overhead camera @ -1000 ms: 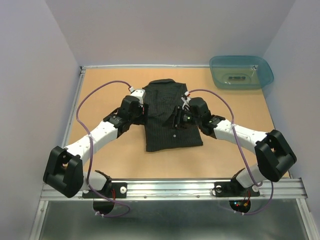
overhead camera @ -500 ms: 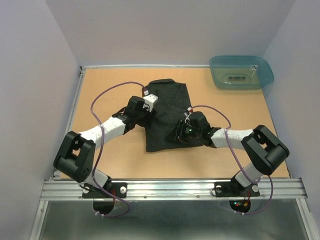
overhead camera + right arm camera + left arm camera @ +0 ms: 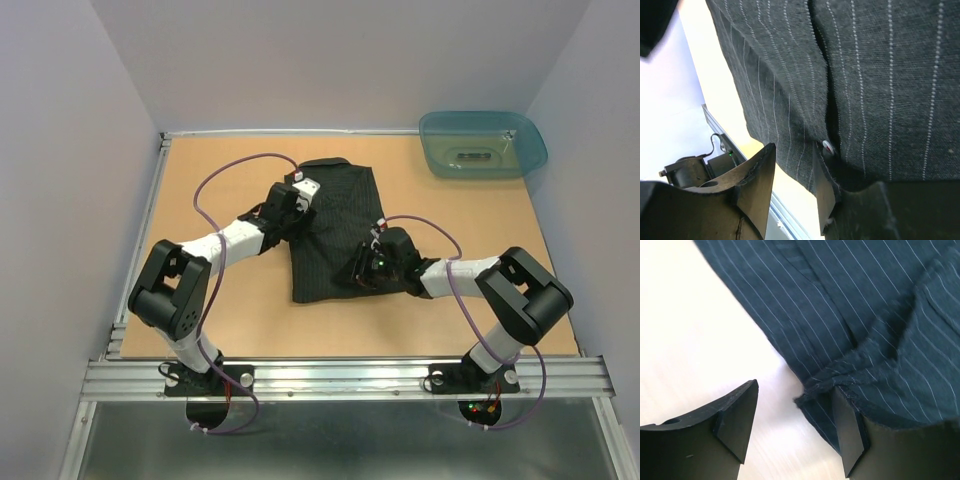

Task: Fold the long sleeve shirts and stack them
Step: Fold the shirt

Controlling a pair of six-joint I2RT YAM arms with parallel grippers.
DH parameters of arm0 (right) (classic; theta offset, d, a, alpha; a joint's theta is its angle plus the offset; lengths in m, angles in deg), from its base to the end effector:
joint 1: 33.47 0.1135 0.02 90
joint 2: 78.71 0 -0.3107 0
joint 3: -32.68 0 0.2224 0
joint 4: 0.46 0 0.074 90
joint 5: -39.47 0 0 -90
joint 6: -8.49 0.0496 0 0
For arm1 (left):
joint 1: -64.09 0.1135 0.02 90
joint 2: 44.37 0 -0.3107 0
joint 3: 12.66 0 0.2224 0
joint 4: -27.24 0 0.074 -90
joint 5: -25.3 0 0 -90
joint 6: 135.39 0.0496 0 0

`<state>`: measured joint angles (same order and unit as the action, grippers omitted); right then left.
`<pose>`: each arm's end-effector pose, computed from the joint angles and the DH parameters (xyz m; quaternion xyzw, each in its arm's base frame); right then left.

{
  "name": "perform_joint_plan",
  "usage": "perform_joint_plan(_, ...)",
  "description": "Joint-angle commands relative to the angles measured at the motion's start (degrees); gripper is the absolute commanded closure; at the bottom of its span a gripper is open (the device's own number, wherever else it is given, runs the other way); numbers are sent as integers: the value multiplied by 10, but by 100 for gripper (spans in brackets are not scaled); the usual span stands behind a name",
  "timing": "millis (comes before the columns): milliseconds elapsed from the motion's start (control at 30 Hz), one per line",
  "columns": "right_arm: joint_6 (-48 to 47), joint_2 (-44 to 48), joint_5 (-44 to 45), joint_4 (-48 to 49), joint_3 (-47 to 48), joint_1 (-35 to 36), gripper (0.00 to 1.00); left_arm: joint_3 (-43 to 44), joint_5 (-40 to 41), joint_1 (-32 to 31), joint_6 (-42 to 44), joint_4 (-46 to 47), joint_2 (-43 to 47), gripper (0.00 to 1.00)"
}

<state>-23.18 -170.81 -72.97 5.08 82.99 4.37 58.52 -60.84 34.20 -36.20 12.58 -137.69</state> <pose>0.2204 0.1952 0.2049 0.0691 0.8766 0.4459 0.1671 0.2989 -0.1680 0.2659 0.2847 0.8472 -0.0508 0.4456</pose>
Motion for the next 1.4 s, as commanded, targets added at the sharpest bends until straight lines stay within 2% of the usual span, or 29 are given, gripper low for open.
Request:
perform_joint_plan(0, 2, 1, 13, 16, -25, -4, 59, 54, 61, 19, -1, 30, -17, 30)
perform_joint_plan(300, -1, 7, 10, 14, -23, -4, 59, 138, 118, 77, -25, 12, -67, 30)
perform_joint_plan(400, -7, 5, 6, 12, -19, -4, 59, 148, 95, 83, -31, 2, -65, 30)
perform_joint_plan(500, -9, 9, 5, 11, -20, -4, 59, 134, 24, 83, -43, -6, -38, 29)
perform_joint_plan(633, -47, 38, 2, -13, 7, -4, 59, 100, -20, 82, -82, -9, 27, 25)
perform_joint_plan(733, -97, 69, 24, -69, 34, -4, 59, 78, -29, 83, -104, -8, 58, 20)
perform_joint_plan(833, -131, 93, 49, -100, 68, -8, 59, 97, -11, 84, -116, -33, 70, 18)
perform_joint_plan(967, -134, 92, 32, -108, 95, -39, 59, 135, -36, 84, -186, -79, 76, 25)
perform_joint_plan(1067, -143, 70, 9, -106, 145, -50, 59, 82, -108, 84, -281, -49, 106, 26)
perform_joint_plan(1167, -123, 27, -25, -53, 176, -50, 59, -5, -184, 82, -339, 28, 137, 29)
perform_joint_plan(1200, -108, 15, -54, 13, 174, -50, 59, -46, -214, 81, -371, 50, 140, 32)
perform_joint_plan(1367, -29, -95, -89, 179, 141, -50, 59, -118, -245, 66, -405, 131, 113, 33)
